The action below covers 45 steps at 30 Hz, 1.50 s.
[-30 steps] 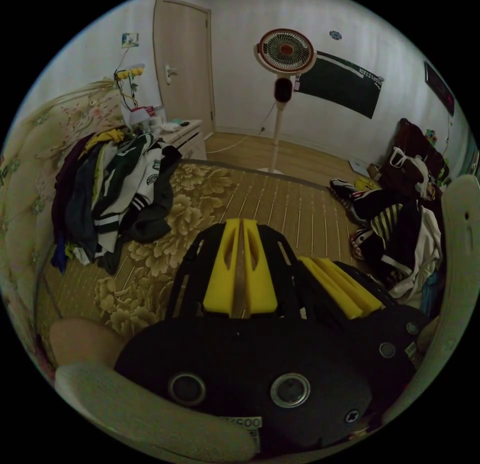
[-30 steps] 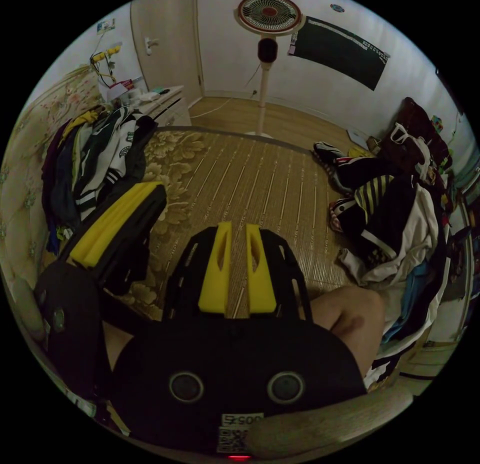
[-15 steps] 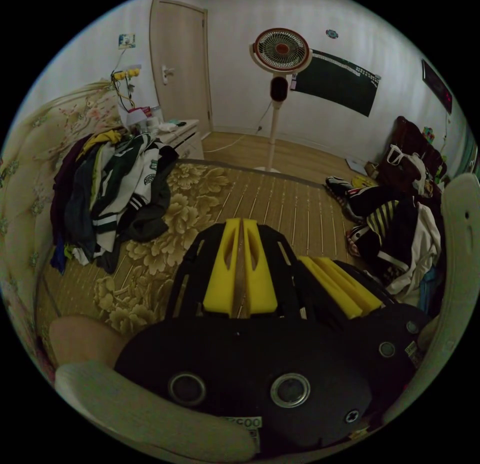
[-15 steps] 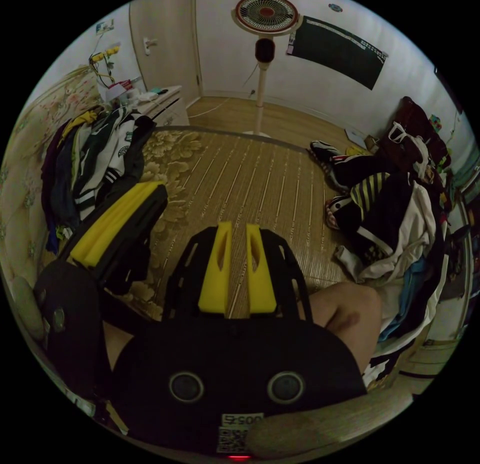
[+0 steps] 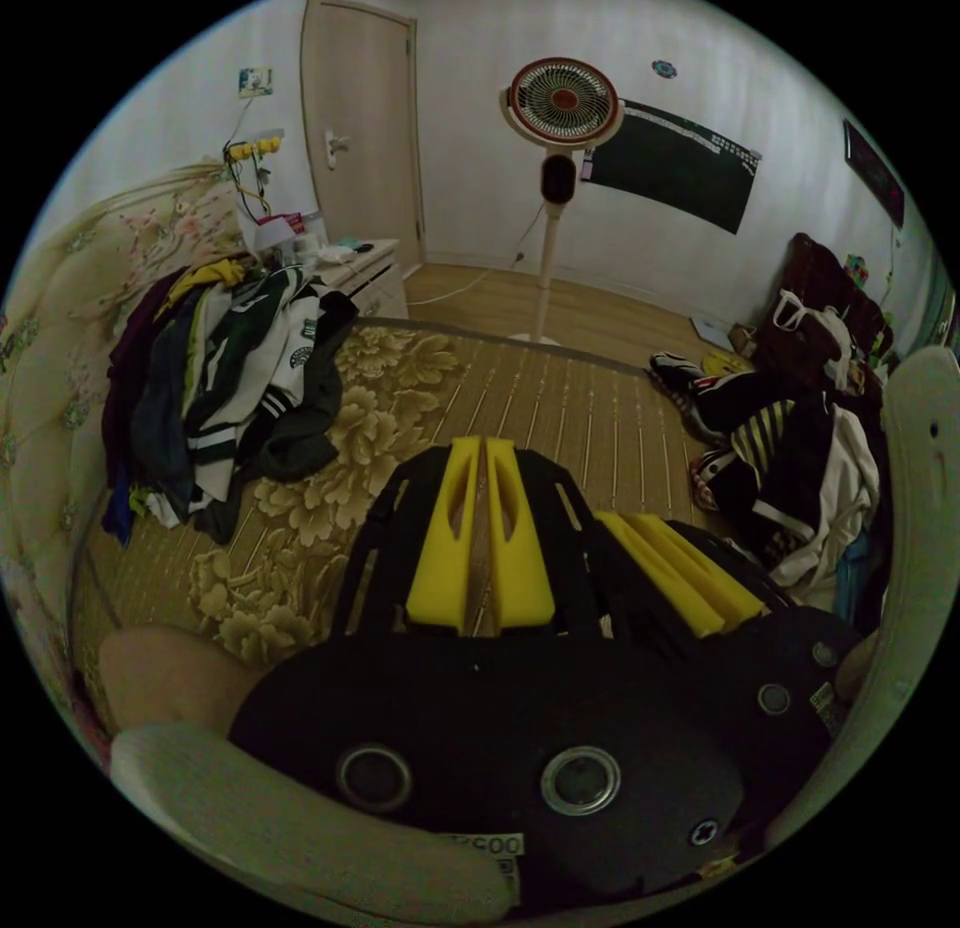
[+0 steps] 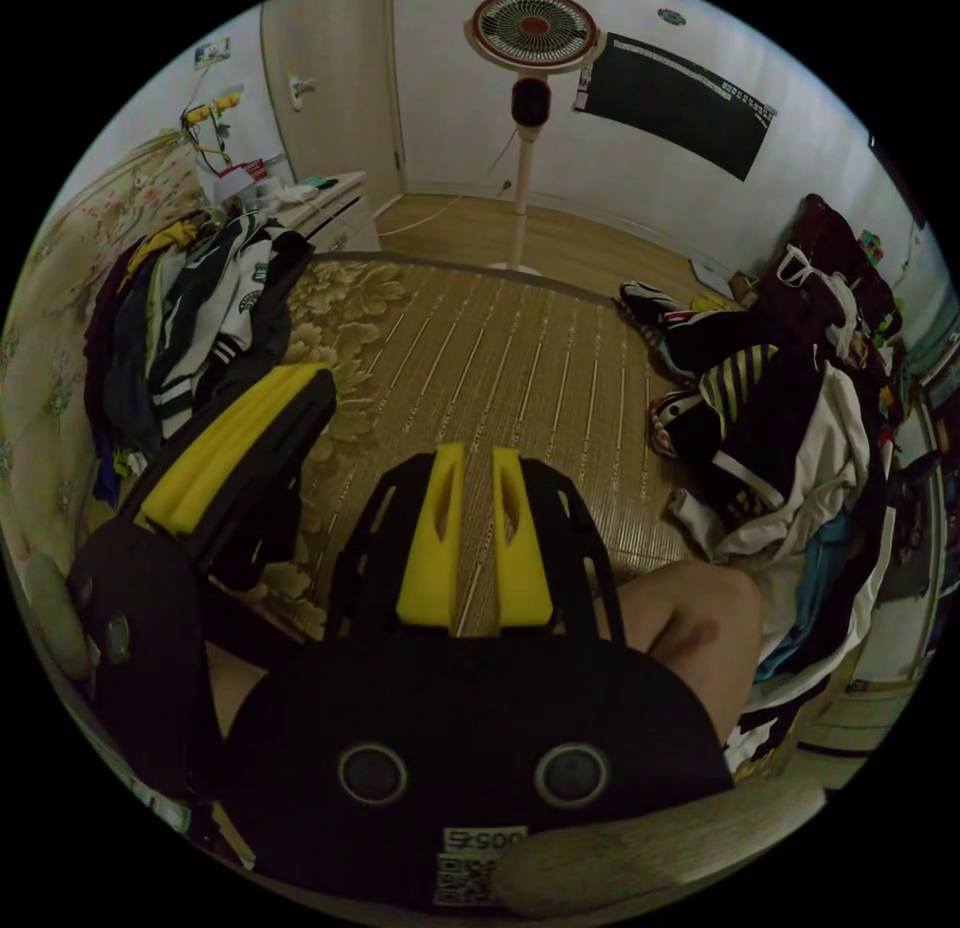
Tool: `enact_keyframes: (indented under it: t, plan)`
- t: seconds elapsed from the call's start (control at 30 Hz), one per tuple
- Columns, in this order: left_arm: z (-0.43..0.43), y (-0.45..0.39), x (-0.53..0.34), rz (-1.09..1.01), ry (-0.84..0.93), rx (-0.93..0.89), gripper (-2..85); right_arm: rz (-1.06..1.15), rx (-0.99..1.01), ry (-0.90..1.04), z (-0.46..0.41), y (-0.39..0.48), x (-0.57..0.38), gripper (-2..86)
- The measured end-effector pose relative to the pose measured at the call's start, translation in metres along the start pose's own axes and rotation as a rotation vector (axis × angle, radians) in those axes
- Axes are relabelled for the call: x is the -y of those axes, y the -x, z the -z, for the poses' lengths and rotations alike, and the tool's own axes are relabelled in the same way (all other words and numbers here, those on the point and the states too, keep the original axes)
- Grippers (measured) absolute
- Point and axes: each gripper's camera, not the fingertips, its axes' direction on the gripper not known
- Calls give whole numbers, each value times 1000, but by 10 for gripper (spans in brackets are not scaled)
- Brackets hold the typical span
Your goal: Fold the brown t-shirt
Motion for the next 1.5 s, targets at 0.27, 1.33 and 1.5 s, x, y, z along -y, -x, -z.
enact_keyframes:
  t: [0.27,1.33,1.5]
  plan:
    - [4,0,-2,-1,0,-2,4,2,-3,-2,4,1,-3,26]
    - [19,2,3,-9,-10,5,6,-18,10,-43,18,7,2,21]
    - [21,2,6,-9,-14,10,6,-14,4,-59,21,7,4,19]
